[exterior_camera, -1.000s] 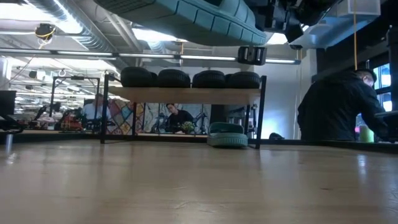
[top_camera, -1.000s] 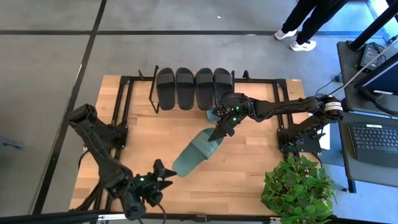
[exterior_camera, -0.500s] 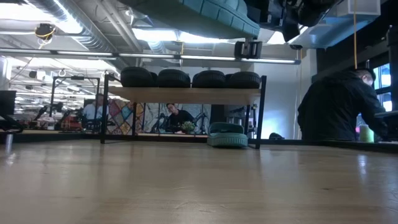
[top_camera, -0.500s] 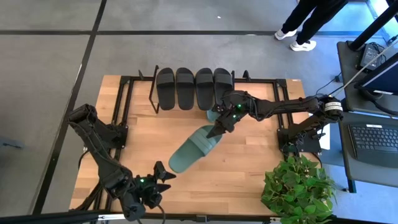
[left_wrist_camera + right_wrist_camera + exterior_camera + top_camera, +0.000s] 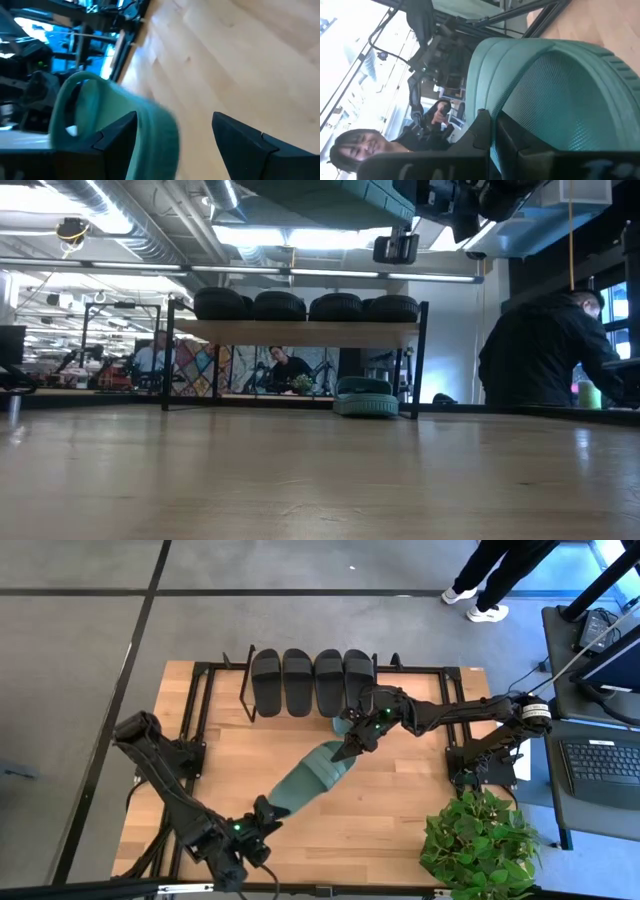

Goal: Pick and place slides into the shelf
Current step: Put the green slide under the shelf

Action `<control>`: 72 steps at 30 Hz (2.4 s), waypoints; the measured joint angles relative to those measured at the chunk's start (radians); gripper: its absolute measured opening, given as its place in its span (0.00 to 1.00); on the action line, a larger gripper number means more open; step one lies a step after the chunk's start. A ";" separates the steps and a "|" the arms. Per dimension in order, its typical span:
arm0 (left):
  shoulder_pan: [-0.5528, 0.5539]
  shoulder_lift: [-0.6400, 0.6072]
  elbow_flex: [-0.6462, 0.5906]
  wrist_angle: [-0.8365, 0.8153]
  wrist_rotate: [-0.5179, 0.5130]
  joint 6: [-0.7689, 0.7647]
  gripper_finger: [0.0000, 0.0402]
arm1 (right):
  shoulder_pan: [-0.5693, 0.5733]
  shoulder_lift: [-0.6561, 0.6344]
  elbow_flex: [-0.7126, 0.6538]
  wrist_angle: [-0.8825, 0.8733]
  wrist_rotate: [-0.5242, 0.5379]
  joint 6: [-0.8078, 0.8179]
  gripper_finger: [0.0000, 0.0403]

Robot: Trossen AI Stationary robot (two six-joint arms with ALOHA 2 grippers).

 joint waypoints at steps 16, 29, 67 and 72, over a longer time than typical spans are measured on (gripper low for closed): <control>-0.004 0.006 0.000 -0.004 -0.089 -0.002 0.45 | 0.012 0.000 0.000 -0.004 -0.021 -0.003 0.03; -0.010 0.006 0.000 -0.001 -0.089 -0.033 0.16 | 0.019 0.000 0.000 -0.008 -0.023 -0.010 0.05; 0.090 0.001 -0.004 -0.120 -0.042 -0.327 0.16 | -0.004 -0.431 0.001 -0.428 0.252 -0.476 0.72; 0.171 0.001 -0.047 -0.154 -0.009 -0.386 0.16 | 0.070 -0.500 0.001 -0.532 0.397 -0.518 0.72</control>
